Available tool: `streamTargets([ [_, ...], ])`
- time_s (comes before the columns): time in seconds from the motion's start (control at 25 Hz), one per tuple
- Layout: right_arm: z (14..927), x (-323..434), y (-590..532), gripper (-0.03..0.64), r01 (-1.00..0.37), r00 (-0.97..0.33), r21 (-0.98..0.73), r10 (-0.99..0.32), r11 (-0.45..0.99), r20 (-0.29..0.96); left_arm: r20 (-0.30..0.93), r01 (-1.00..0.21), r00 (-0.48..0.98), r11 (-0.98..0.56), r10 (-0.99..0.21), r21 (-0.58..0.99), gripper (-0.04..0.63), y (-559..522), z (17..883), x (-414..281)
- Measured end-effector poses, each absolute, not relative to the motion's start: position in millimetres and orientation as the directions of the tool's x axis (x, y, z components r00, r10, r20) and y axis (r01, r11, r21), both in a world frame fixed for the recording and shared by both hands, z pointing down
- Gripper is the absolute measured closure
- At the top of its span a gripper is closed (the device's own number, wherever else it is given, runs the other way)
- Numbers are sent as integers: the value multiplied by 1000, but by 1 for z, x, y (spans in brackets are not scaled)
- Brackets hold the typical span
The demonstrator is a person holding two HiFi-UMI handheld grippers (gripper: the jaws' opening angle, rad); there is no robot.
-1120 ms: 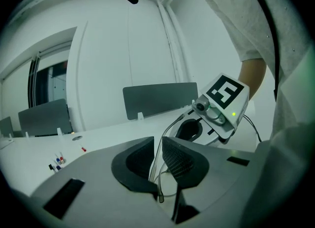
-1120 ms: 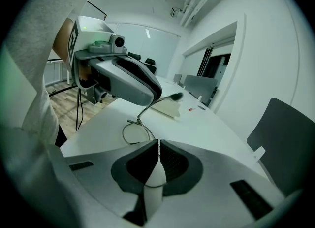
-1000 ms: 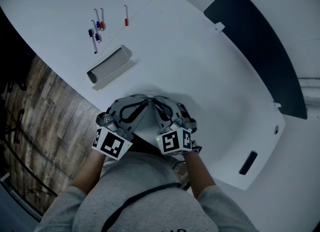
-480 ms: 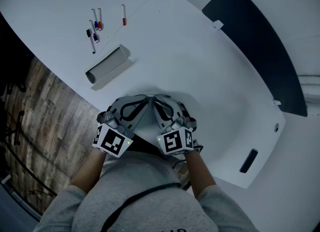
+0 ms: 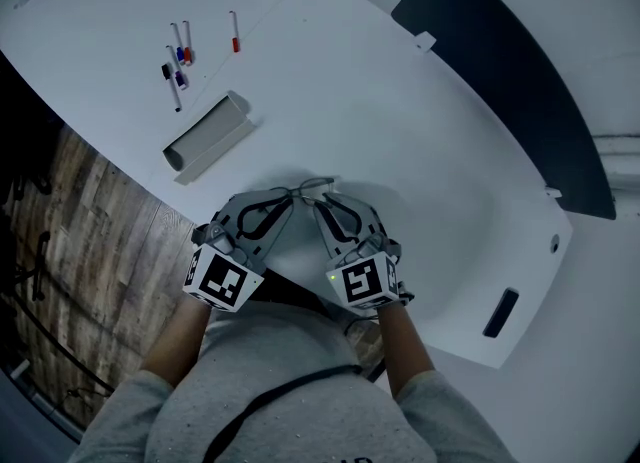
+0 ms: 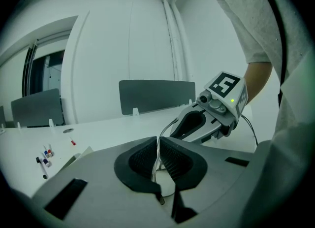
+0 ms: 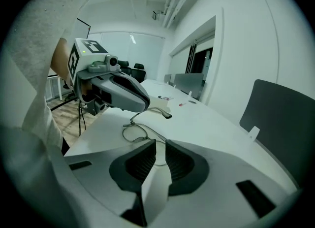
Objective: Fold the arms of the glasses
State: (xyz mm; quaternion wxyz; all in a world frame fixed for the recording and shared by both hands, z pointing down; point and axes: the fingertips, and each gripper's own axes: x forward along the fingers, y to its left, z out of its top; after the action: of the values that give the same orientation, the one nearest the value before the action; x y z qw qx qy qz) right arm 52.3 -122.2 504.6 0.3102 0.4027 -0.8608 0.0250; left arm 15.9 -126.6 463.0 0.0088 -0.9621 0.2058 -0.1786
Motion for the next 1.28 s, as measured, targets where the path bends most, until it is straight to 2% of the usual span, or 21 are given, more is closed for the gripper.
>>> streamTargets([
  [1.28, 518, 72, -110, 563, -749, -460, 146, -666, 646, 587, 437, -330, 837, -941, -330, -80, 571, -131, 494, 37],
])
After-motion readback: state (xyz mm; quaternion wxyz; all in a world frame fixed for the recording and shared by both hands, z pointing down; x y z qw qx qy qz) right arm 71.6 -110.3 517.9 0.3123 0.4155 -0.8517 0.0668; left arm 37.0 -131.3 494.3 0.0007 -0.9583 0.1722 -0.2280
